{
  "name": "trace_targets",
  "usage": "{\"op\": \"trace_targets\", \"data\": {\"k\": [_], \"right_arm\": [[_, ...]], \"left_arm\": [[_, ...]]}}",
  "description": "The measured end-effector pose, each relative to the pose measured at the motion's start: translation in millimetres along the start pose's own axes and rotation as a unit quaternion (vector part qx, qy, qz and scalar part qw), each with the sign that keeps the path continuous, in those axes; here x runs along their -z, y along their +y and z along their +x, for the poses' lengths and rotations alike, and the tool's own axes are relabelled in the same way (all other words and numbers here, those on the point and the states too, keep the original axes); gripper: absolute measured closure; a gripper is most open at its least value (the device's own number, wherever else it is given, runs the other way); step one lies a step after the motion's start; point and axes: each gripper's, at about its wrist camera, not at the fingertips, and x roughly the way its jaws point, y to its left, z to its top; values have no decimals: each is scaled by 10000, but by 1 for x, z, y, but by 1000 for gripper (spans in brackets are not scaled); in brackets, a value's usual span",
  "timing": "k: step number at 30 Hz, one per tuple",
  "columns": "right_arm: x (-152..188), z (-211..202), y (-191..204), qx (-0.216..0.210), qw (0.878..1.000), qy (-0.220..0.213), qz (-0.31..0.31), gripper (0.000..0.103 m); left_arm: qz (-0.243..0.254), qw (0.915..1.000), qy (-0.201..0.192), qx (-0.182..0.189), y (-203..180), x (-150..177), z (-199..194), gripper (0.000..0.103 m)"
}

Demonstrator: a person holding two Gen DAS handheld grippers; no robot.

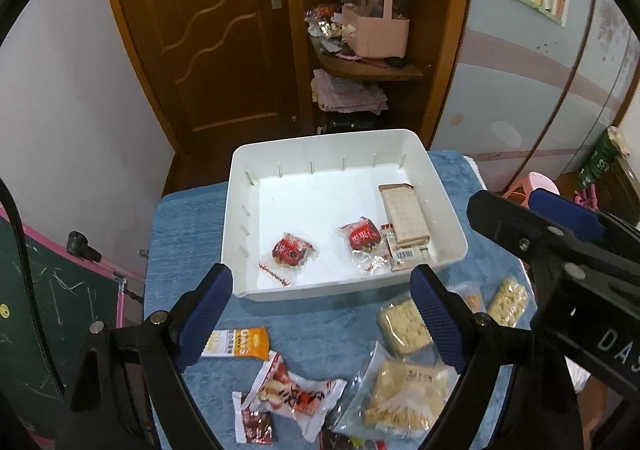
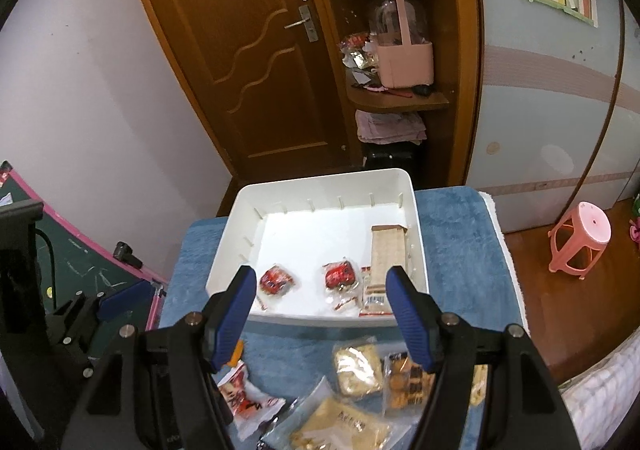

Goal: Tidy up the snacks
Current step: 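Withdraw both tools from the basket toward the remaining snacks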

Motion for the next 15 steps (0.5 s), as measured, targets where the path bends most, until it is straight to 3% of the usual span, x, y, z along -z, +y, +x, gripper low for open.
{"op": "trace_targets", "data": {"k": [15], "right_arm": [[52,-66,16,-212,9992,-177,-293,35]], "left_arm": [[-360,9991,-216,-23,54,62,-64,13]]}}
